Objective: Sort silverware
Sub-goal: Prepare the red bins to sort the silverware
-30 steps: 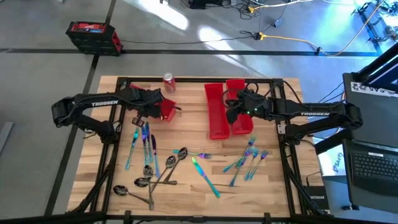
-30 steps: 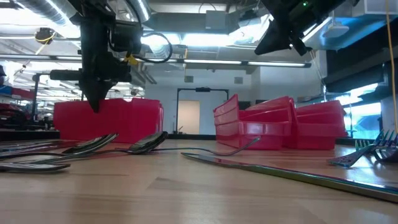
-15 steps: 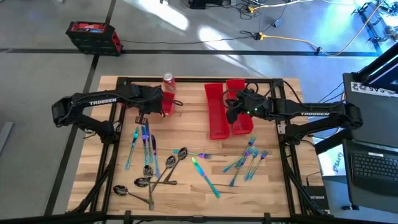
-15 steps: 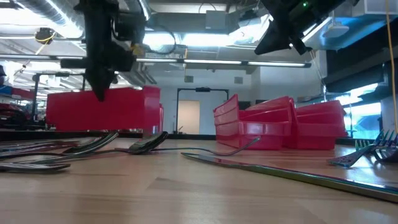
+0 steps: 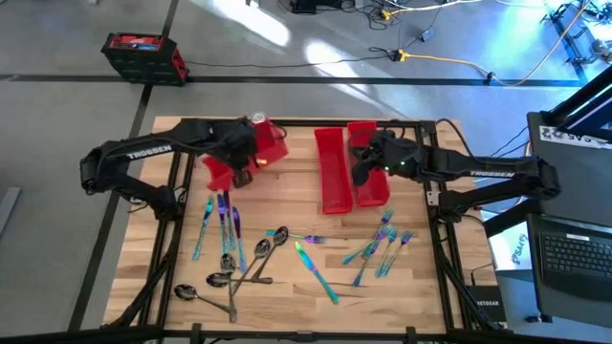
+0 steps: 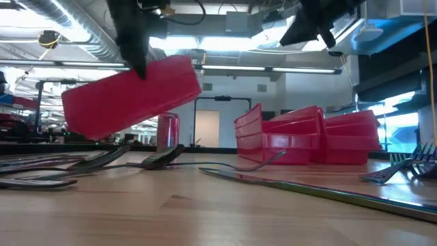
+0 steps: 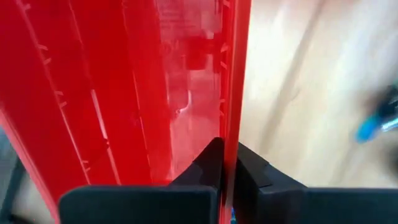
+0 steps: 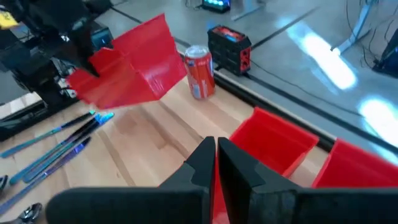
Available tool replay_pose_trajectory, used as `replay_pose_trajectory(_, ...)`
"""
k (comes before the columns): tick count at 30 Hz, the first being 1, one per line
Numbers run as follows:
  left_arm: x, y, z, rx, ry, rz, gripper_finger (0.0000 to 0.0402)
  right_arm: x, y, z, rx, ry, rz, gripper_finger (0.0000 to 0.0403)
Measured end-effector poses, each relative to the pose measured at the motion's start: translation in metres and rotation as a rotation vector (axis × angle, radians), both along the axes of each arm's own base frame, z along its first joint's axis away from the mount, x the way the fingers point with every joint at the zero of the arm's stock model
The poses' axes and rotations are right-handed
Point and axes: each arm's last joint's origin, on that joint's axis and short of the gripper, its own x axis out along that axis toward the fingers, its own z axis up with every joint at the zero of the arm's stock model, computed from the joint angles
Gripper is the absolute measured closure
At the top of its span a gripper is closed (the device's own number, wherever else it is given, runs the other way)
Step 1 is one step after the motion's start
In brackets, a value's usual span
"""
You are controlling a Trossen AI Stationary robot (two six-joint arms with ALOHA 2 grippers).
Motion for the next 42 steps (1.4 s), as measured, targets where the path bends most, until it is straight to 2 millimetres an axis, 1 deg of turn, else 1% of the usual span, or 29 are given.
replay_pose_trajectory(6, 0.011, -0.009, 0.007, -0.274, -0.177, 0.128, 0.0401, -0.016, 0.002, 0.019, -0.093, 0.002, 0.042, 0.0400)
replay_pose_trajectory(11, 0.024, -0.012, 0.015, -0.459, -0.344, 0.320, 0.0401, -0.027, 0.002, 0.027, -0.199, 0.032, 0.063, 0.0400)
replay_pose_trajectory(14, 0.028, -0.010, 0.019, -0.510, -0.418, 0.467, 0.0401, -0.032, 0.003, 0.028, -0.223, 0.050, 0.072, 0.0400)
replay_pose_trajectory(17, 0.029, -0.008, 0.020, -0.546, -0.442, 0.614, 0.0401, -0.034, 0.003, 0.027, -0.238, 0.083, 0.083, 0.0400)
replay_pose_trajectory(22, 0.032, -0.013, 0.018, -0.560, -0.462, 0.771, 0.0401, -0.034, 0.003, 0.026, -0.260, 0.100, 0.094, 0.0400)
replay_pose_trajectory(26, 0.041, -0.013, 0.012, -0.554, -0.389, 0.804, 0.0401, -0.034, 0.003, 0.027, -0.246, 0.090, 0.086, 0.0400)
replay_pose_trajectory(29, 0.054, -0.008, 0.007, -0.498, -0.320, 0.809, 0.0401, -0.034, 0.002, 0.028, -0.235, 0.067, 0.042, 0.0400)
replay_pose_trajectory(32, 0.068, -0.003, 0.009, -0.448, -0.288, 0.780, 0.0401, -0.035, 0.001, 0.028, -0.251, 0.070, 0.004, 0.0400)
replay_pose_trajectory(34, 0.074, 0.003, 0.011, -0.435, -0.277, 0.771, 0.0401, -0.035, 0.001, 0.028, -0.261, 0.080, -0.017, 0.0400)
replay_pose_trajectory(38, 0.086, 0.020, 0.014, -0.479, -0.280, 0.749, 0.0401, -0.035, 0.001, 0.027, -0.253, 0.079, -0.025, 0.0400)
replay_pose_trajectory(42, 0.091, 0.032, 0.012, -0.515, -0.270, 0.795, 0.0401, -0.035, 0.000, 0.027, -0.231, 0.064, -0.043, 0.0400)
